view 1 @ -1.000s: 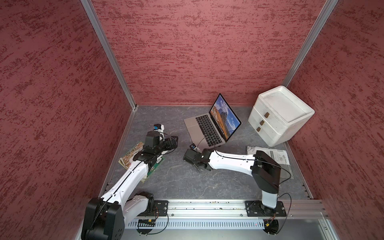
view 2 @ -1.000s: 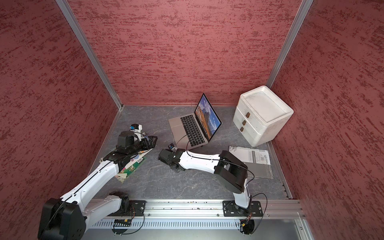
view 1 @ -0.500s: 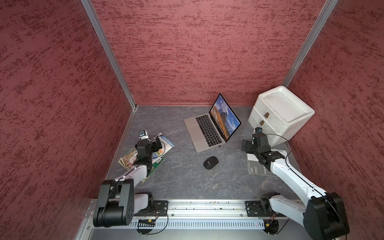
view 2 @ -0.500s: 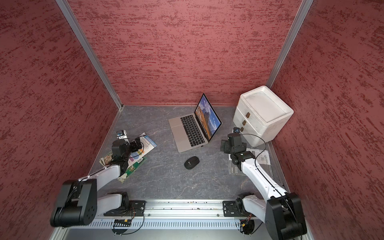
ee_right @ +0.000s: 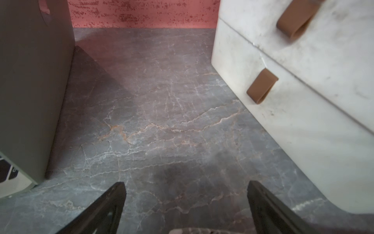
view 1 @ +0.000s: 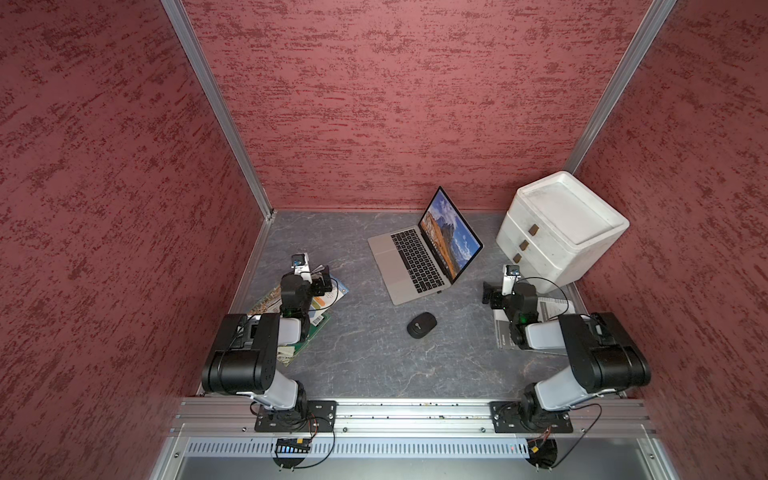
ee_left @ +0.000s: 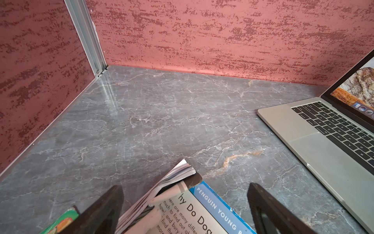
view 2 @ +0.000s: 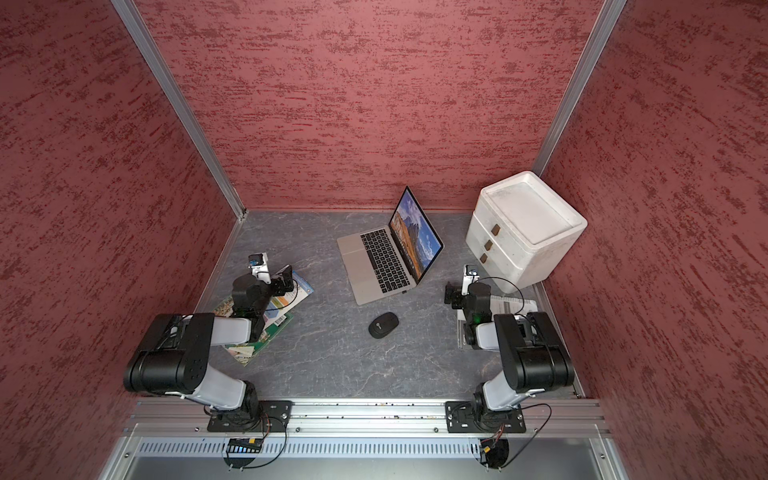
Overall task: Insert the wireless mouse receiver into the laptop
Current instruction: Reset both arms
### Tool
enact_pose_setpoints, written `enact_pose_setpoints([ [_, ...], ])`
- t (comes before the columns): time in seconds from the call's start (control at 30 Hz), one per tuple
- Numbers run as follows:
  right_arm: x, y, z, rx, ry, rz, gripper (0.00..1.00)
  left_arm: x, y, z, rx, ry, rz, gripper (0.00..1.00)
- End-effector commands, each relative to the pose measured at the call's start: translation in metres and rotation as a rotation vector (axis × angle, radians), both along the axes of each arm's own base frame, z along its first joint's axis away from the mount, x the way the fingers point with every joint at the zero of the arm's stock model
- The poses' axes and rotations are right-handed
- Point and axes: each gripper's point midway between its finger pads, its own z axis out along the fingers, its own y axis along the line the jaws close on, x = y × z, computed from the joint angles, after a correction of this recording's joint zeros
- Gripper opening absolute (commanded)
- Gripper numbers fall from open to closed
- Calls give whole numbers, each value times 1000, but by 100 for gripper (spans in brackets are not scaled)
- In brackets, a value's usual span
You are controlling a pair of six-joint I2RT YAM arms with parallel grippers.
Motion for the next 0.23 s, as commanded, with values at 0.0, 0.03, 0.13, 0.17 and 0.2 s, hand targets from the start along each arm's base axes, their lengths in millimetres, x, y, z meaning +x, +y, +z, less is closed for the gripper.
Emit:
enact_pose_setpoints([
  [0.0,24,2,45,19,-157,36,99,6,-5,11,14,-38,-28,100],
  [0.03,23,1,44,20,-149,35,98,6,-4,11,7,-37,-34,100],
  [0.13,24,2,46,18,-159,34,99,6,-4,11,8,-37,-32,100],
  [0.17,23,1,46,18,-158,34,99,6,-4,12,8,-39,-31,100],
  [0.2,23,1,46,17,-160,35,99,6,-4,12,9,-41,-33,100],
])
